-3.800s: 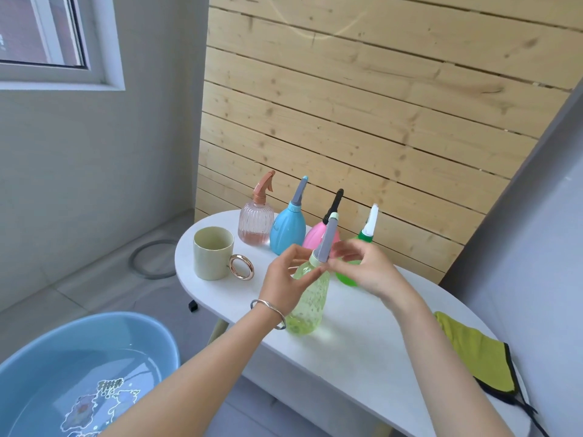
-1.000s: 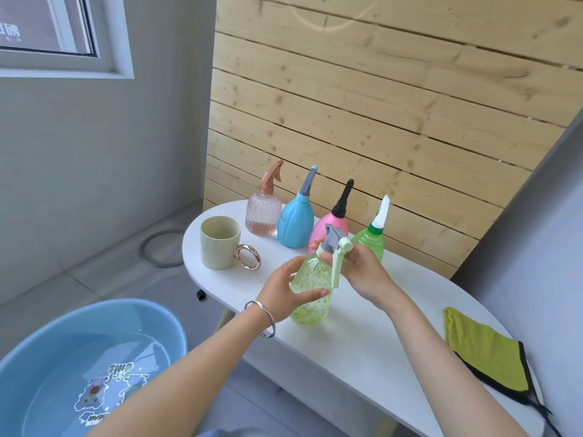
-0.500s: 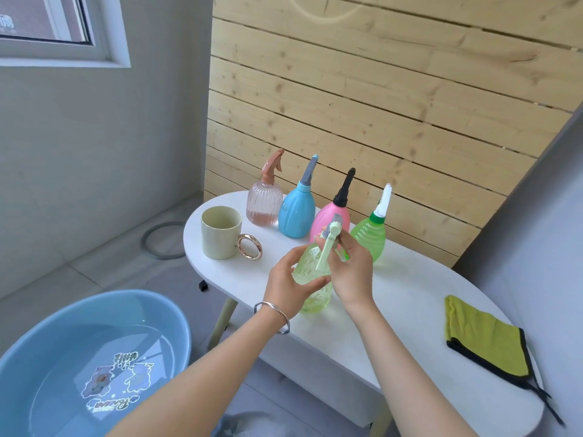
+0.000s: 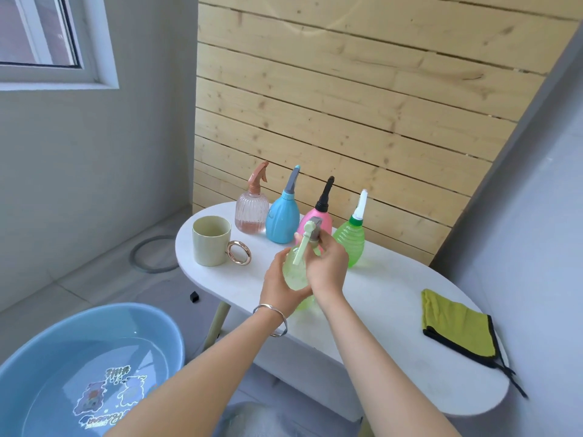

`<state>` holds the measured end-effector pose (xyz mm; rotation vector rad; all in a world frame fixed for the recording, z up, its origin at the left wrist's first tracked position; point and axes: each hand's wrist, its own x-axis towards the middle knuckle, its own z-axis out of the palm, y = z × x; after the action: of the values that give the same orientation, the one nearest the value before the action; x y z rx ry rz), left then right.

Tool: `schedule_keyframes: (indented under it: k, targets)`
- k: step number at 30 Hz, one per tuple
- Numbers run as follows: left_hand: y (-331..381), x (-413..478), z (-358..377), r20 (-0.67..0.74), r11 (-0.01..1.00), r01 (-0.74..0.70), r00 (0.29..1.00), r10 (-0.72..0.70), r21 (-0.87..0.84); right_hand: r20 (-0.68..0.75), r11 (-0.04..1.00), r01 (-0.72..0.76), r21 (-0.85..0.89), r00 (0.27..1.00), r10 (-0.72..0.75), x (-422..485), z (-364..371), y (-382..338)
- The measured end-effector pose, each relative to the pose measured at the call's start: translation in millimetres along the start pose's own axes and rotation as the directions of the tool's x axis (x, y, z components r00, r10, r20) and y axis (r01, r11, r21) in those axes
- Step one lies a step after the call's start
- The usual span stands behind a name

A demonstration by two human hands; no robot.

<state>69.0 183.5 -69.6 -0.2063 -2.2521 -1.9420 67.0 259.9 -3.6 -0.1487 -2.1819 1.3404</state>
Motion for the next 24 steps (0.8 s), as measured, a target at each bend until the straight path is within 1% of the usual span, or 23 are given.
schedule_keyframes:
  k: [3,5,7,9,11,13,14,16,17,19,20,21,23,24]
  targets:
    - [-4.0,-5.1,0.1,-0.031,0.995,0.058,0.998,-0.056,0.078,0.003,0.999,-0.033,-0.009,0.999,0.033,-2.8,-10.8,-3.6]
    - [0.1,-4.5,-2.8,-0.009,0.996,0.022,1.0,-0.021,0.083,-0.02,1.0,-0.021,0.01,1.0,0.021,-1.0,-24.7,-10.3]
    - [10.9,-1.8,-7.7,0.05,1.0,-0.011,0.999,0.01,0.026,-0.017,0.998,-0.01,0.056,1.0,0.011,3.4,-41.2,-20.1]
    - [25.2,3.9,-12.3,0.142,0.998,0.002,0.99,0.008,-0.066,0.077,0.99,0.012,0.137,0.997,-0.023,12.5,-58.7,-27.6]
    - [45.8,9.8,-17.5,0.277,0.992,0.04,0.961,-0.005,-0.122,0.217,0.977,-0.015,0.214,0.976,-0.032,22.4,-78.8,-35.0]
    - [66.8,16.7,-18.8,0.438,0.984,0.08,0.899,-0.002,-0.161,0.337,0.951,-0.087,0.298,0.941,-0.02,35.9,-101.2,-37.7]
    - [75.0,19.6,-18.7,0.522,0.977,0.117,0.853,-0.008,-0.177,0.398,0.927,-0.146,0.346,0.917,-0.004,41.9,-111.5,-39.6]
    - [86.4,26.8,-12.7,0.676,0.958,0.199,0.737,-0.006,-0.208,0.49,0.879,-0.236,0.414,0.871,0.003,53.7,-132.2,-40.8]
    - [89.6,29.3,-9.1,0.727,0.946,0.242,0.686,-0.011,-0.214,0.528,0.863,-0.268,0.429,0.849,0.001,58.0,-141.3,-40.7]
    - [92.1,35.9,-0.1,0.791,0.932,0.291,0.611,-0.005,-0.218,0.58,0.869,-0.273,0.412,0.814,-0.02,63.9,-157.2,-42.6]
    - [92.0,39.4,6.4,0.806,0.93,0.296,0.592,0.001,-0.218,0.577,0.89,-0.247,0.384,0.817,-0.022,66.8,-164.8,-42.6]
    - [93.1,41.5,10.6,0.812,0.926,0.305,0.583,0.002,-0.222,0.552,0.907,-0.217,0.361,0.834,-0.02,68.3,-170.6,-43.9]
    - [93.0,50.9,22.1,0.797,0.92,0.326,0.603,-0.025,-0.217,0.446,0.923,-0.168,0.346,0.895,-0.004,73.3,-177.5,-41.6]
    - [92.4,55.8,28.3,0.769,0.922,0.328,0.637,-0.055,-0.205,0.377,0.935,-0.131,0.33,0.926,-0.003,77.0,-178.5,-36.4]
